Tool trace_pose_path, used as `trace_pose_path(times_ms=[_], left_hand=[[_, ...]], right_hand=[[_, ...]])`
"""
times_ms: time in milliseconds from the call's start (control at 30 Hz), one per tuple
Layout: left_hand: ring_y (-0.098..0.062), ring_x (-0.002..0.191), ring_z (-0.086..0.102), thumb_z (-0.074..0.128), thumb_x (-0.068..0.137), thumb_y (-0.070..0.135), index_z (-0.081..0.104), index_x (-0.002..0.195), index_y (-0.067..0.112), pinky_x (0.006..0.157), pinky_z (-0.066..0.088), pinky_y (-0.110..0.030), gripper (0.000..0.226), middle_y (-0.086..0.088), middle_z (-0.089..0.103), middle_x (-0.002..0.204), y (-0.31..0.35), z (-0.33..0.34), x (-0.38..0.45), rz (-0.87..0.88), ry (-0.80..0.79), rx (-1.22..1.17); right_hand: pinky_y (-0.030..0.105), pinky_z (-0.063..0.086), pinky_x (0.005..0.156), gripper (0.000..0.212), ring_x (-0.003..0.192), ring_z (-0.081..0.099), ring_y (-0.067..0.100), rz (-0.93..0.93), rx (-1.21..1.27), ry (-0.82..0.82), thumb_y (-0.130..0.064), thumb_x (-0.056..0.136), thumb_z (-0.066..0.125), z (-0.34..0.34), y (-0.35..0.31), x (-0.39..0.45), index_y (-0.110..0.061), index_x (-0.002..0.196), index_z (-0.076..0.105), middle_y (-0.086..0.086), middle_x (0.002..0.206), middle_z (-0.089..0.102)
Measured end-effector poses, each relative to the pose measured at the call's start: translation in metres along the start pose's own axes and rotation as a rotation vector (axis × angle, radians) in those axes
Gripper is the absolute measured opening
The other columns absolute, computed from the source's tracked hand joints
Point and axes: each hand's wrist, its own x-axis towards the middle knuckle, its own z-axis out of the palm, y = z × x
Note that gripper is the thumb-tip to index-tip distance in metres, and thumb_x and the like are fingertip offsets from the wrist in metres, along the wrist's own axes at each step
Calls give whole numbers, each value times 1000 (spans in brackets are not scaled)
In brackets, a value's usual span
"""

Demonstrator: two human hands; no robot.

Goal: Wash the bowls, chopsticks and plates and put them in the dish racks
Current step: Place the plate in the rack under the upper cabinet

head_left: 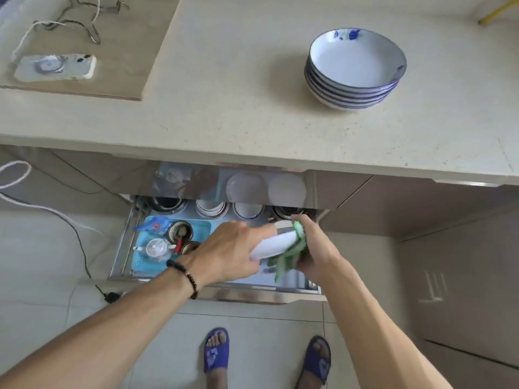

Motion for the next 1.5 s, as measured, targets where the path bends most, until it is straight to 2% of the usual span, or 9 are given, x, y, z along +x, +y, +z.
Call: trace_pose_path(times_ms=[133,200,267,400,567,800,1000,1133,1500], left_hand=[[-31,72,56,56,75,23,56,90,25,64,37,-31,15,0,63,72,-56,45,1,84,19,-11],[-26,119,61,70,76,19,59,94,24,98,43,-34,22,2,71,105,-83,72,-1,-1,109,-134],[-16,144,37,88,70,25,53,126,24,114,29,-30,66,8,50,145,-99,86,-8,-252,57,-363],[-12,119,53,79,72,56,38,138,29,105,43,-34,83,21,53,122,-121,123,-7,-779,50,-908],[-27,72,72,64,89,-3,55,116,9,58,62,-34,30,-13,65,107,-156,182,9,-1039,103,-1181],[-33,98,67,68,83,-13,59,100,12,53,61,-29,32,-15,64,114,-216,256,24,-1133,97,-1134],[-36,102,64,73,78,-14,54,111,14,67,63,-44,47,-14,61,120,-252,303,38,-1160,72,-1086],[-36,107,62,75,78,-14,52,109,20,73,62,-47,51,-9,59,114,-261,325,48,-1119,49,-1036],[-36,105,63,76,76,-12,57,120,26,66,63,-49,61,-6,60,118,-285,352,68,-1046,28,-867]], right_hand=[[59,55,84,34,80,68,47,0,-119,216,-18,69,58,10,28,36,4,95,63,22,82,62],[68,54,81,25,90,68,54,-23,-170,262,-17,61,56,13,47,57,1,78,61,20,74,60],[64,58,75,14,85,70,52,-24,-177,291,-13,70,54,18,62,70,0,74,59,20,72,60],[38,58,58,23,64,71,38,-11,-240,358,-1,86,47,17,95,103,-6,64,51,12,60,57],[51,59,77,14,84,70,43,35,-498,379,-7,84,57,13,136,153,-4,71,61,16,74,60],[31,53,80,36,101,65,31,145,-855,315,-21,86,67,13,161,233,2,113,59,14,102,64],[27,44,79,39,110,61,30,216,-954,308,-24,91,66,11,190,286,-1,120,53,17,120,63],[24,43,72,22,88,57,26,258,-932,334,-21,93,65,3,206,309,-7,89,48,12,100,59],[33,49,89,52,115,60,33,260,-927,353,-38,95,66,-4,232,353,-2,128,50,17,126,61]])
